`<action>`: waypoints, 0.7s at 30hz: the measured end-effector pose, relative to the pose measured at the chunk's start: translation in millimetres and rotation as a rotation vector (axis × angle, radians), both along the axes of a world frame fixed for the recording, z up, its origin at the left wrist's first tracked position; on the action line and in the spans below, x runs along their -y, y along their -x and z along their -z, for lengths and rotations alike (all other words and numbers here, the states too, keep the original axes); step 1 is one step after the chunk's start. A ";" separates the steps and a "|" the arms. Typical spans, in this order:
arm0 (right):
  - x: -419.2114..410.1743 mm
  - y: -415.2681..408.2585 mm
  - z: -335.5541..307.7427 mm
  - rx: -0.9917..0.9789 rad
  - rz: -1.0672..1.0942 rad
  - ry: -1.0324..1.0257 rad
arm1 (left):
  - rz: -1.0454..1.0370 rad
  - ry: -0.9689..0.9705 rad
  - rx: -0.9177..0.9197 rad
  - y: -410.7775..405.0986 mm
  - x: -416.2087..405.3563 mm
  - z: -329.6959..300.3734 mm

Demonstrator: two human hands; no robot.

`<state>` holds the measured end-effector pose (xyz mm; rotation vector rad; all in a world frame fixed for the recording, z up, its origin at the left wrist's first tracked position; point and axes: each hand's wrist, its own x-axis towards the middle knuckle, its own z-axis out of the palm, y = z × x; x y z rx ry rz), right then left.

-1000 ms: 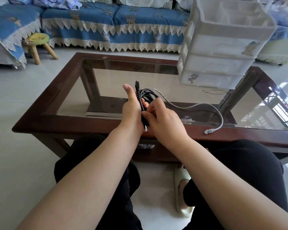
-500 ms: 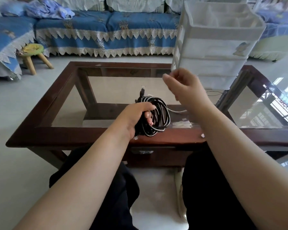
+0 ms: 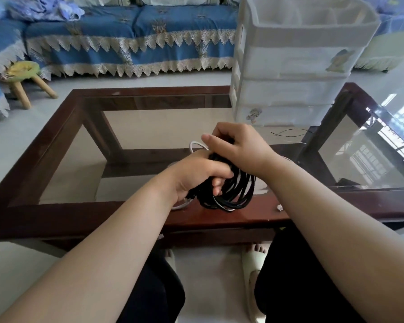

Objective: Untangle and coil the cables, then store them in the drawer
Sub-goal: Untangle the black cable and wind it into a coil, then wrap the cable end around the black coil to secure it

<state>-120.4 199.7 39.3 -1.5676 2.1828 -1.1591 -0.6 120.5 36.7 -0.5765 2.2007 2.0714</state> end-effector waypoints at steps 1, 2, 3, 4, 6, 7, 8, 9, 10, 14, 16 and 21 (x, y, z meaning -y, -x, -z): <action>1.6 3.9 -0.3 -0.032 0.028 0.004 | -0.016 -0.006 -0.004 4.6 1.0 0.9; 3.7 9.0 -0.6 -0.056 0.057 0.004 | -0.038 -0.009 -0.011 10.6 1.8 1.8; 6.0 13.7 -0.6 -0.076 0.082 0.001 | -0.064 -0.012 -0.018 16.0 2.0 2.3; 8.1 19.5 -0.7 -0.095 0.103 0.000 | -0.091 -0.014 -0.023 22.6 1.7 3.0; 10.6 28.7 -1.0 -0.126 0.128 0.011 | -0.129 -0.002 -0.037 32.6 0.8 3.5; 10.8 33.5 -1.3 -0.139 0.131 0.025 | -0.135 0.015 -0.051 37.3 0.3 3.6; 10.5 37.6 -2.0 -0.152 0.133 0.040 | -0.139 0.039 -0.063 41.3 -0.4 3.8; 10.3 40.7 -2.8 -0.161 0.131 0.058 | -0.145 0.063 -0.072 44.4 -1.2 3.6; 10.5 43.8 -2.9 -0.164 0.126 0.067 | -0.157 0.083 -0.079 46.7 -2.0 3.9; 14.8 52.3 1.3 -0.157 0.114 0.030 | -0.230 0.121 -0.063 54.6 -3.5 6.8; 17.7 53.2 3.7 -0.037 0.114 0.028 | -0.249 0.130 -0.039 57.5 -2.4 9.2; 16.0 102.2 21.3 0.336 0.402 0.063 | -0.322 0.074 0.000 63.1 -0.2 13.3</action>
